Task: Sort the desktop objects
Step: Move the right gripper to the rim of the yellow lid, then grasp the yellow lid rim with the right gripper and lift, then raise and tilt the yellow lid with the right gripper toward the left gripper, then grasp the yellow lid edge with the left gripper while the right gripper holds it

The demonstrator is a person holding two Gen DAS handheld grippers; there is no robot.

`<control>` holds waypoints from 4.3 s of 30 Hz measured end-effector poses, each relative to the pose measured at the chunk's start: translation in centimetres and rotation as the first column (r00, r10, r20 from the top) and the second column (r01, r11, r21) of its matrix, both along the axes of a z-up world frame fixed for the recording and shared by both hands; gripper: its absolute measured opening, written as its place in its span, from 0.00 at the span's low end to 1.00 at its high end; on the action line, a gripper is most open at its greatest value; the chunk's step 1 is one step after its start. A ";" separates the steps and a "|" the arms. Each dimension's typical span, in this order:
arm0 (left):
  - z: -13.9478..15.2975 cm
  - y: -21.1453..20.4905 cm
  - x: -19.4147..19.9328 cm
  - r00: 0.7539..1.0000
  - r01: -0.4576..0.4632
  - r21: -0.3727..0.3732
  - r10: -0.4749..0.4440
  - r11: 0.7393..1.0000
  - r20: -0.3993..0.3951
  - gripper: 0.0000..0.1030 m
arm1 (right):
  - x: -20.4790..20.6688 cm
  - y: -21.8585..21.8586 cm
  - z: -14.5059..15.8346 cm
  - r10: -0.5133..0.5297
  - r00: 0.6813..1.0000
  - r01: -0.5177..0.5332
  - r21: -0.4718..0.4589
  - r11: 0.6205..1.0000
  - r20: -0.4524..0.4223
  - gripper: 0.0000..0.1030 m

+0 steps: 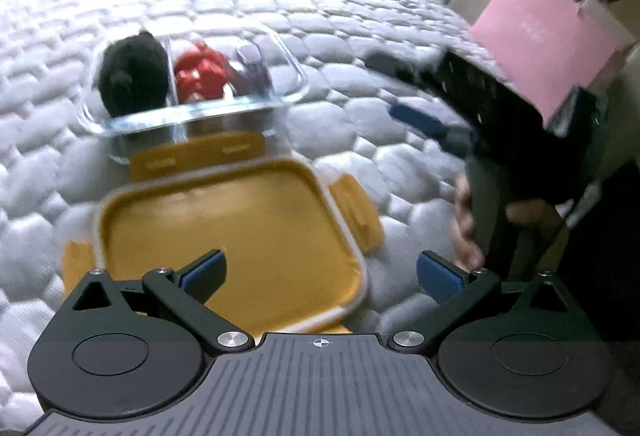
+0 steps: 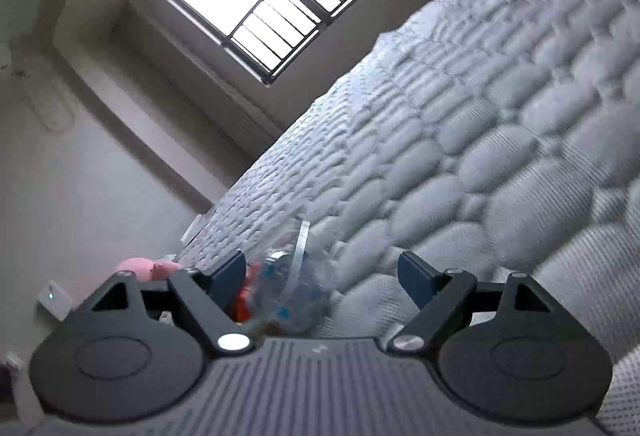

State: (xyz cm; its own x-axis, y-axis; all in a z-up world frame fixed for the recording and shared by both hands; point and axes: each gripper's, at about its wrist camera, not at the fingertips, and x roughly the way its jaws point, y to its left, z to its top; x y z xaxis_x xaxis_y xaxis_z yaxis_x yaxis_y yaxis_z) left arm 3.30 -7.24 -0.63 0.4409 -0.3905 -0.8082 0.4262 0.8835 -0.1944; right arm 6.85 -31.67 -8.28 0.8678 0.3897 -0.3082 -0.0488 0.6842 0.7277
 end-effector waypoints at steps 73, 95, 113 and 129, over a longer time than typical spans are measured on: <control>2.7 12.7 -5.9 0.942 -0.140 0.190 0.071 0.972 0.328 1.00 | -3.4 14.4 10.4 0.303 0.947 -0.321 -0.317 0.893 -0.107 0.12; 2.9 13.4 -9.1 0.822 -0.429 0.143 0.320 0.892 0.471 1.00 | -5.9 30.2 21.4 0.635 0.770 -0.598 -0.420 0.682 -0.066 0.25; 1.0 27.1 -6.9 0.733 -0.638 -0.339 0.681 0.692 0.010 1.00 | -8.1 23.2 15.8 0.521 0.798 -0.399 -0.384 0.833 0.301 1.00; -4.5 32.8 -8.1 0.692 -0.700 -0.538 0.630 0.469 -0.351 0.18 | -2.7 24.1 1.2 0.691 0.687 -0.608 0.342 0.716 -0.225 1.00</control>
State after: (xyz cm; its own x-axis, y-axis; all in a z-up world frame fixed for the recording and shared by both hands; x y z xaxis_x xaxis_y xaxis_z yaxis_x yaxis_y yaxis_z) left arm -4.84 25.58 -5.09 0.7193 -0.4051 -0.5644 -0.2900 0.5631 -0.7738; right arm 4.16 -7.55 -7.11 0.2370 0.9090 -0.3428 -0.1602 0.3846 0.9091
